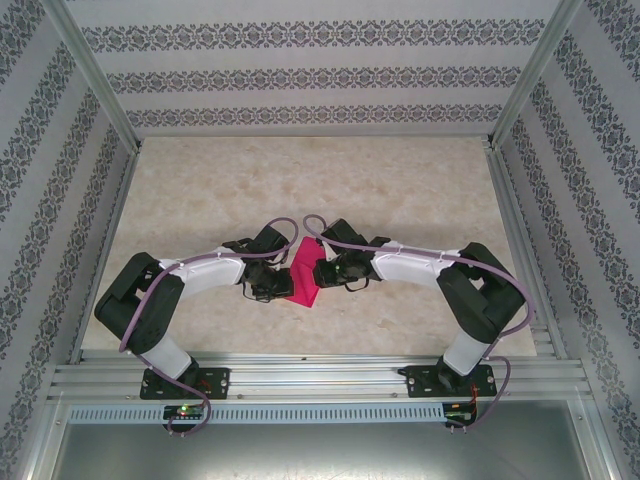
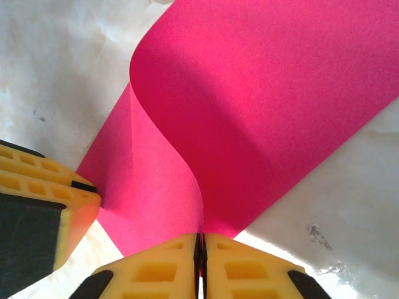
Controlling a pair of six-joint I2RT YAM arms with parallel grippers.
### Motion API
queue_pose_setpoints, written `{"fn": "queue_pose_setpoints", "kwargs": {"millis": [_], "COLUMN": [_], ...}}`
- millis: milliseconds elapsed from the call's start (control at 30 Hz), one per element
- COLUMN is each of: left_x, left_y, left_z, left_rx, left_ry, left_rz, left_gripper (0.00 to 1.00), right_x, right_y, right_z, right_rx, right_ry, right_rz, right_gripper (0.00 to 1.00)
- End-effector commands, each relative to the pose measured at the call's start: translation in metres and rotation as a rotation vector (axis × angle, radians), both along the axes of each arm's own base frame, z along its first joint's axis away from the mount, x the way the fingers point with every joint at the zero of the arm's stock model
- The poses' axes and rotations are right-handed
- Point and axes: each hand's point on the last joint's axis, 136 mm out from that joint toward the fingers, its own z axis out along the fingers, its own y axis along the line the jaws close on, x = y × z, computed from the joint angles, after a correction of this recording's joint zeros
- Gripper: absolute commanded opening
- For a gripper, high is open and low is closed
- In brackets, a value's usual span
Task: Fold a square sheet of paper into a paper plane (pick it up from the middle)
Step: Fold the triangle a second time at the center of the table.
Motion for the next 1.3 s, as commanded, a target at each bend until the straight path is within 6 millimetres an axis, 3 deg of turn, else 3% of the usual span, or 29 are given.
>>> {"fn": "queue_pose_setpoints", "kwargs": {"millis": [0, 1267], "left_x": [-0.004, -0.005], "left_y": [0.000, -0.001], "left_z": [-0.003, -0.002], "left_rx": [0.020, 0.011], "left_ry": [0.017, 0.025], "left_rz": [-0.025, -0.032], "left_gripper": [0.19, 0.19], "right_x": [0.005, 0.010], "right_y": [-0.002, 0.002], "right_z": [-0.002, -0.019], "right_rx": [-0.041, -0.145], "right_ry": [-0.011, -0.017], "right_rz": [0.007, 0.041], "right_gripper": [0.12, 0.13]}}
